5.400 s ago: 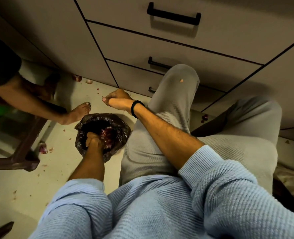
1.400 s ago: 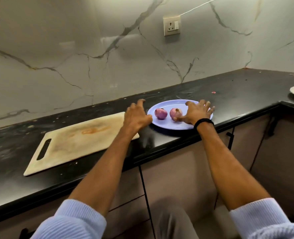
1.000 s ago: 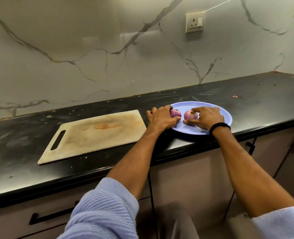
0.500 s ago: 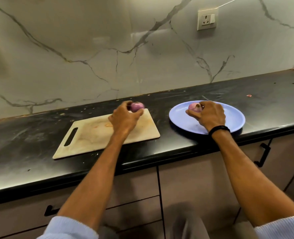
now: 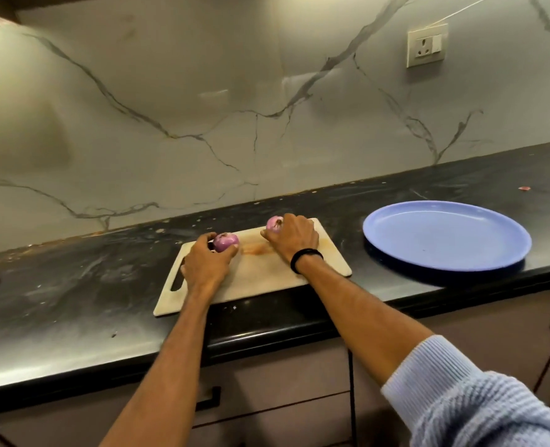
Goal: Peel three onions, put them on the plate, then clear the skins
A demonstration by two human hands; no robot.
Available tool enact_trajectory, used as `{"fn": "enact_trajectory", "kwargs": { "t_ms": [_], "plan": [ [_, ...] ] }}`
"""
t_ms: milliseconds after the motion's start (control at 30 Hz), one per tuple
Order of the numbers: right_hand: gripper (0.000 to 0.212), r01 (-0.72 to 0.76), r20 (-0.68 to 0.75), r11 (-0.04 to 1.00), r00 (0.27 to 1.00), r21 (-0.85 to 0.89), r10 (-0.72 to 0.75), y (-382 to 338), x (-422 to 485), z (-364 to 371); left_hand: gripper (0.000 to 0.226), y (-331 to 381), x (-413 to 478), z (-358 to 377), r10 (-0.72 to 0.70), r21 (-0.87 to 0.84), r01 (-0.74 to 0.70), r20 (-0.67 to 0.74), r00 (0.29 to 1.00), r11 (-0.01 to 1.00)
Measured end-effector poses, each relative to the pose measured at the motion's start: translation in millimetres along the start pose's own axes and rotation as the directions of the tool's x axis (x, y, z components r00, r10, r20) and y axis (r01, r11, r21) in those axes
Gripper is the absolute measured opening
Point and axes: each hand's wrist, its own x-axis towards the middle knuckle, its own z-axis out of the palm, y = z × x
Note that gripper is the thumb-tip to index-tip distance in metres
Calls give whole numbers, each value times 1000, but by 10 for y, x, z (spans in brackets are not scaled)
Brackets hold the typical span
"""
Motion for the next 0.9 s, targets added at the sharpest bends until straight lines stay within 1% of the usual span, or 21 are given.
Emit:
{"fn": "enact_trajectory", "kwargs": {
  "t_ms": [100, 167, 233, 300, 433, 500, 567, 667, 733, 833, 900],
  "plan": [
    [55, 11, 42, 992, 999, -124, -6, -52, 30, 83, 65, -57, 27, 17, -25, -21, 25, 8, 1000, 999],
    [55, 33, 73, 989, 997, -147, -23, -34, 27, 62, 63, -88, 42, 13, -48, -37, 49, 11, 999, 998],
    [54, 38, 96, 991, 995, -130, -25, 34, 18, 28, 64, -74, 31, 10, -47, -28, 48, 29, 998, 998],
    [52, 22, 102, 997, 995, -74, -15, 95, 7, 12, 65, -66, 29, 2, -50, -31, 52, 49, 998, 998],
    [46, 12, 42, 1000, 999, -16, -11, 114, -51, -32, 61, -22, 20, -12, -55, 9, 54, 86, 995, 998],
    [44, -6, 38, 1000, 999, 15, 5, 118, -73, -53, 62, -17, 18, -12, -49, 13, 48, 96, 994, 999],
    [51, -38, 63, 997, 997, 63, 34, 128, -85, -84, 63, -26, 20, -14, -50, 21, 48, 99, 994, 999],
    [72, -90, 86, 989, 993, 113, 81, 139, -128, -152, 64, -31, 16, -8, -47, 47, 43, 95, 994, 998],
    [77, -68, 39, 984, 997, 165, 63, 120, -171, -186, 63, -27, 13, -14, -54, 32, 51, 95, 994, 998],
    [74, 33, -68, 966, 998, 256, -16, 69, -237, -156, 59, -22, 10, -16, -74, 13, 73, 87, 993, 997],
    [71, 107, -39, 964, 994, 245, -101, 10, -293, -101, 58, -16, 11, -19, -79, 19, 78, 77, 994, 997]
  ]
}}
